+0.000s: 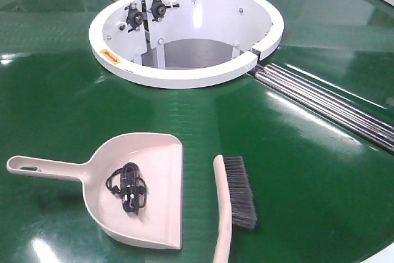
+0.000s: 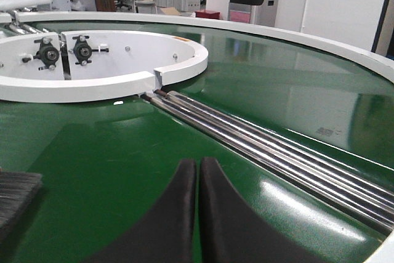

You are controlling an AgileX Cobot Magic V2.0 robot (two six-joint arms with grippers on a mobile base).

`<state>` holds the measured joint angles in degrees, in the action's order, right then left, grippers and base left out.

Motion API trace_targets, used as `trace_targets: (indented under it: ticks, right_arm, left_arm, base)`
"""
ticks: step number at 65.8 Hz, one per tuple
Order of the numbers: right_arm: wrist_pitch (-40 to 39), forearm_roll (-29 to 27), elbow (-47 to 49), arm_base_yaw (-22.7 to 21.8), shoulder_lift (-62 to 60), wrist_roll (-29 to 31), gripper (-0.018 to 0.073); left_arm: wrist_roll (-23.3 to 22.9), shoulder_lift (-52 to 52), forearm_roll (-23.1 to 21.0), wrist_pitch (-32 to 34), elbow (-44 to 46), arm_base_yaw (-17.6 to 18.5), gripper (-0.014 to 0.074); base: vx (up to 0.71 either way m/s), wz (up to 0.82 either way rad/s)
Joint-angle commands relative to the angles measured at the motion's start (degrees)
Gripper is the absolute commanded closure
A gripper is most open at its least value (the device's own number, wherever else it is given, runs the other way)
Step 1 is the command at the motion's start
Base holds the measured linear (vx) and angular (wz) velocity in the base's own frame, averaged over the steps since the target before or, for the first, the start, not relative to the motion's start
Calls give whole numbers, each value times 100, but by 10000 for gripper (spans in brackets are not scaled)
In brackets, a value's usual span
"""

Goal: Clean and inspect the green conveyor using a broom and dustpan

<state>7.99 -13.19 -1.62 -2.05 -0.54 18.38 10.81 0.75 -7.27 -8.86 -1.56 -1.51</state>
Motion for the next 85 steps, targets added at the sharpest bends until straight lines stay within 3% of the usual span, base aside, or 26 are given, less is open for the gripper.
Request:
trace_targets:
  ticks: [1,22,85]
  right_arm:
    - [-414,72,-75,-14,-57,-4,564]
    - [-462,466,-75,534,-57,-9,564]
    - [-462,460,-75,529,-57,-10,564]
  left_arm:
    - [-59,79,-36,417,-137,-21,619]
    - [-59,79,-36,417,-137,-21,619]
    - [-59,79,-36,417,-137,-21,619]
  base:
    - [0,0]
    - [0,0]
    - [0,0]
